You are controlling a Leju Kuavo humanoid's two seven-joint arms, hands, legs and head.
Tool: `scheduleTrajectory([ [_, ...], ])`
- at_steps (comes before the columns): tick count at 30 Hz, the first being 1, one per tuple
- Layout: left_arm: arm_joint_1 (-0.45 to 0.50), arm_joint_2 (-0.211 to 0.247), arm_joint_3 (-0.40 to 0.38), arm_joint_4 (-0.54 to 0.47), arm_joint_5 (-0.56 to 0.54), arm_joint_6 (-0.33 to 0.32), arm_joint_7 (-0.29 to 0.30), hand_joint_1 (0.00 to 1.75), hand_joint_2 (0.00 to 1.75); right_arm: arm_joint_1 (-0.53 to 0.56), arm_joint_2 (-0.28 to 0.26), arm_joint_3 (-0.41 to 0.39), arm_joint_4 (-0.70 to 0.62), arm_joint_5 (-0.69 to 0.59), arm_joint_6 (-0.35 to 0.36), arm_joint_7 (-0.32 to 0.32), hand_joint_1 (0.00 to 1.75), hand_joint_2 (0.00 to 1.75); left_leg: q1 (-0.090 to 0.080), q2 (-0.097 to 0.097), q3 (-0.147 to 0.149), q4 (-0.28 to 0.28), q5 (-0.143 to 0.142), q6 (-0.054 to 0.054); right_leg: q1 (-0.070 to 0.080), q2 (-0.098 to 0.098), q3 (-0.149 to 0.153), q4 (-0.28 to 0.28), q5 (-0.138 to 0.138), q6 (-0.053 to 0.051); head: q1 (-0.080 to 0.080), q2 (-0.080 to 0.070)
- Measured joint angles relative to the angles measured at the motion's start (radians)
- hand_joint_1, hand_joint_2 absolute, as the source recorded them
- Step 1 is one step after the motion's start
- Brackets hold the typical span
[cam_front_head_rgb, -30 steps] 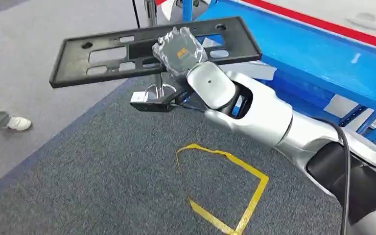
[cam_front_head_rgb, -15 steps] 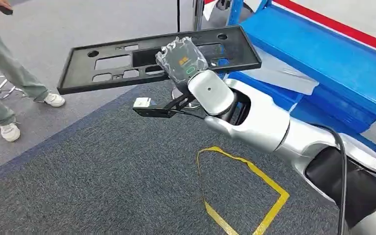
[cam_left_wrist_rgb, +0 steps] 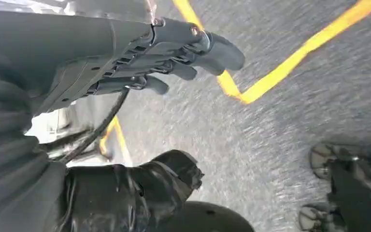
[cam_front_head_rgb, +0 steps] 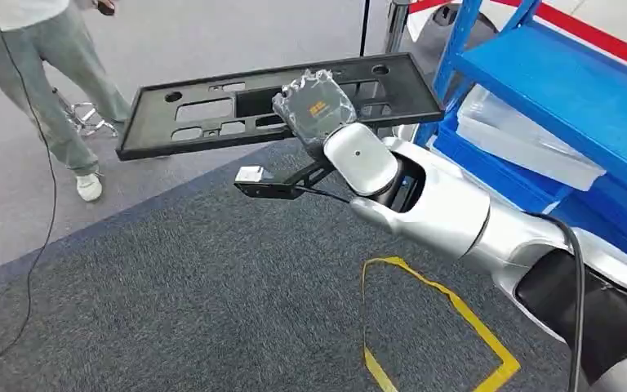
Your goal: Take the parts from the cabinet and place them on the table.
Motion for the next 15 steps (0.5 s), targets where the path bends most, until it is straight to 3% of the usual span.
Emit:
scheduleTrajectory([
  [1,-0.001,0.000,0.000,0.000,0.000,0.000,0.000,0.00,1.75,0.000,0.000,0.000,0.000,0.000,0.000,0.000,1.75,1.75,0.003,0.021,-0.032,0.074,-0.035,-0.003,0.005,-0.013,-0.002,0.000,0.001,-0.001,0.000,0.000],
  [2,-0.003,0.000,0.000,0.000,0.000,0.000,-0.001,0.00,1.75,0.001,0.000,0.000,0.000,0.000,0.000,0.000,1.75,1.75,0.005,0.029,-0.061,0.143,-0.063,-0.005,0.008,-0.029,-0.004,0.001,0.000,-0.002,0.001,0.000],
  [3,-0.003,0.000,0.000,0.000,0.000,0.000,0.000,0.00,1.75,0.002,0.000,0.000,0.000,0.002,0.000,0.000,1.75,1.75,0.005,0.033,-0.078,0.191,-0.074,-0.008,0.009,-0.045,-0.006,0.005,0.000,-0.003,0.000,0.000],
  [4,-0.002,0.000,0.000,0.000,0.000,0.000,0.000,0.00,1.75,0.004,0.000,0.000,0.000,0.003,0.000,0.000,1.75,1.75,0.007,0.035,-0.070,0.185,-0.063,-0.010,0.010,-0.060,-0.008,0.006,-0.001,-0.003,0.000,0.000],
  [5,-0.002,0.000,0.000,0.000,0.000,0.000,0.001,0.00,1.75,0.004,0.000,0.000,0.000,0.003,0.000,0.000,1.75,1.75,0.008,0.039,-0.040,0.139,-0.038,-0.011,0.010,-0.073,-0.008,0.007,-0.002,-0.002,0.000,0.000],
  [6,-0.001,0.000,0.000,0.000,0.001,0.000,0.003,0.00,1.75,0.004,0.000,0.000,0.000,0.003,0.000,0.000,1.75,1.75,0.008,0.048,0.012,0.055,-0.001,-0.010,0.011,-0.087,-0.008,0.007,-0.004,-0.001,0.000,0.000],
  [7,-0.002,0.000,0.000,0.000,0.001,0.000,0.005,0.00,1.75,0.004,0.000,0.000,0.000,0.003,0.000,0.000,1.75,1.75,0.007,0.074,0.071,-0.039,0.032,-0.008,0.012,-0.098,-0.005,0.008,-0.006,0.003,0.000,0.000],
  [8,-0.005,-0.001,0.000,0.000,0.001,0.000,0.005,0.00,1.75,0.004,-0.001,0.000,0.000,0.003,0.000,0.000,1.75,1.75,-0.006,0.134,0.096,-0.095,0.014,-0.003,0.015,-0.109,-0.006,0.008,-0.009,0.007,0.000,0.000],
  [9,-0.007,0.000,0.000,0.000,0.001,0.000,0.005,0.00,1.75,0.003,-0.003,0.000,0.000,0.004,0.000,0.000,1.75,1.75,-0.013,0.123,0.098,-0.101,0.025,0.015,0.023,-0.121,-0.009,0.014,-0.011,0.011,0.003,0.000],
  [12,-0.002,0.000,0.000,0.000,-0.002,0.000,0.006,0.00,1.75,0.008,-0.004,0.001,0.000,0.005,0.000,-0.002,1.75,1.75,-0.019,0.083,0.091,-0.098,0.024,0.031,0.023,-0.151,-0.003,0.012,-0.016,0.021,0.003,0.000],
  [13,-0.002,0.000,0.000,0.000,-0.003,0.000,0.005,0.00,1.75,0.008,-0.005,0.001,0.000,0.005,0.002,-0.003,1.75,1.75,-0.012,0.070,0.099,-0.110,0.031,0.041,0.022,-0.159,-0.006,0.014,-0.024,0.028,0.002,0.000],
  [14,0.001,-0.001,0.000,0.000,-0.003,0.000,0.005,0.00,1.75,0.008,-0.006,0.001,0.000,0.004,0.004,-0.005,1.75,1.75,-0.010,0.059,0.101,-0.117,0.034,0.046,0.012,-0.098,-0.011,0.035,-0.043,0.033,0.005,0.000],
  [15,0.001,-0.001,0.000,0.000,-0.002,0.000,0.005,0.00,1.75,0.005,-0.006,0.001,0.000,0.004,0.006,-0.008,1.75,1.75,-0.008,0.053,0.101,-0.118,0.037,0.054,0.008,-0.044,-0.035,0.091,-0.078,0.032,0.005,0.000],
])
